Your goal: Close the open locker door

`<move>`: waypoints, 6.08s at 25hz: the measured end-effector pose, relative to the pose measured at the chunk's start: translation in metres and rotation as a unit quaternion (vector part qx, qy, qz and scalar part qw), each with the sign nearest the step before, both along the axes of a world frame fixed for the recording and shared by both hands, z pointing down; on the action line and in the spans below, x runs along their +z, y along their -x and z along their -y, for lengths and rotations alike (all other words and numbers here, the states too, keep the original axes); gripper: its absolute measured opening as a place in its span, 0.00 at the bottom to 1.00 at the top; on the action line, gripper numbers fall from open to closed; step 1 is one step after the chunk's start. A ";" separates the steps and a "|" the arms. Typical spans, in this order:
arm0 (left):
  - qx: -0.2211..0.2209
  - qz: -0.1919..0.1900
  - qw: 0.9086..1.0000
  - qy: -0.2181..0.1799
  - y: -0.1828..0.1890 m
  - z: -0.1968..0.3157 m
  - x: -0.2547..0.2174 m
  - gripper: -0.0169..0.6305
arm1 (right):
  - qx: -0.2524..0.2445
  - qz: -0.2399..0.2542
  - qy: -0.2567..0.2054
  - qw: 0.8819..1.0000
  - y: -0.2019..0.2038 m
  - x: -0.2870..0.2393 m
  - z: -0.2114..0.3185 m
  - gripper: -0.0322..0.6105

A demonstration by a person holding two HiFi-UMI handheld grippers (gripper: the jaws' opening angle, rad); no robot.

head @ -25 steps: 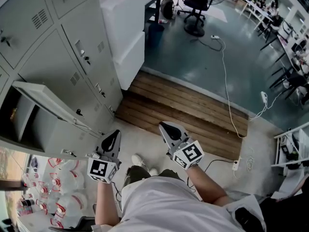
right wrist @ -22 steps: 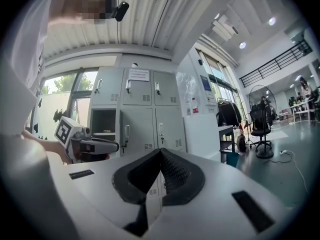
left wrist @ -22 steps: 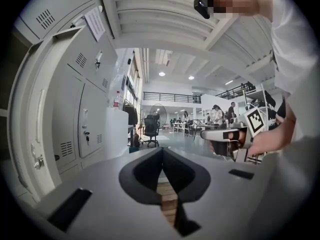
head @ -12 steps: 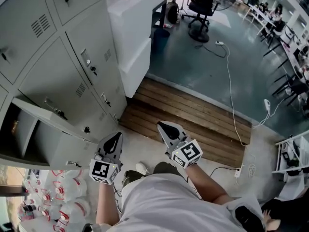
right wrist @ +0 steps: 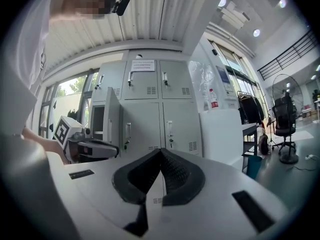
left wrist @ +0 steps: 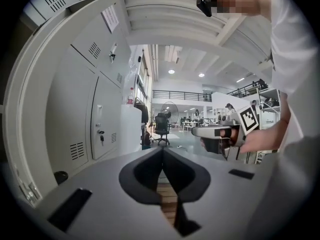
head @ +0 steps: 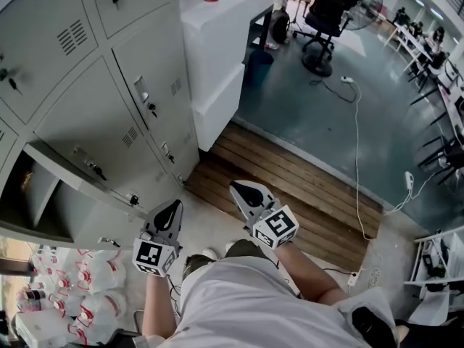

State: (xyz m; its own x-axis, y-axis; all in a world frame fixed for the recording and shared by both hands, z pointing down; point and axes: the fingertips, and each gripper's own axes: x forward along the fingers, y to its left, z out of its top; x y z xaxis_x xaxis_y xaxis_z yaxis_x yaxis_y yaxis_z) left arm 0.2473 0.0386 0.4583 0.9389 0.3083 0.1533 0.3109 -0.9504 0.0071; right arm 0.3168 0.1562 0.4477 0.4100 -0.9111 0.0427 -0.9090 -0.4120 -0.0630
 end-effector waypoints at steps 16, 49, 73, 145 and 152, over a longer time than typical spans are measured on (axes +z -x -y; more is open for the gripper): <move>-0.153 -0.007 0.988 0.000 0.025 0.028 -0.007 0.03 | -0.179 -0.002 0.002 0.984 -0.004 0.000 0.067 0.07; -0.413 0.000 0.911 0.007 0.194 0.085 0.006 0.03 | -0.429 -0.025 -0.012 0.903 0.116 -0.008 0.199 0.26; -0.450 -0.005 0.893 0.018 0.285 0.109 0.012 0.03 | -0.421 -0.048 -0.001 0.906 0.185 -0.007 0.239 0.24; -0.565 -0.019 0.825 0.024 0.440 0.292 0.015 0.03 | -0.504 -0.038 -0.016 0.863 0.354 -0.011 0.471 0.16; -0.586 -0.014 0.810 0.025 0.437 0.301 0.017 0.03 | -0.525 -0.037 -0.021 0.850 0.354 -0.011 0.492 0.16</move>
State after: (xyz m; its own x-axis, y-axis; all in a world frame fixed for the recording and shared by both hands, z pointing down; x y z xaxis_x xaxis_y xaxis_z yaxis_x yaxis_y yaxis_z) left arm -0.1898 -0.2626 0.4755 0.5938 -0.7921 0.1410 -0.8039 -0.5913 0.0639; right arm -0.0370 -0.3361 0.4369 -0.6298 -0.7767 0.0099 -0.7765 0.6299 0.0161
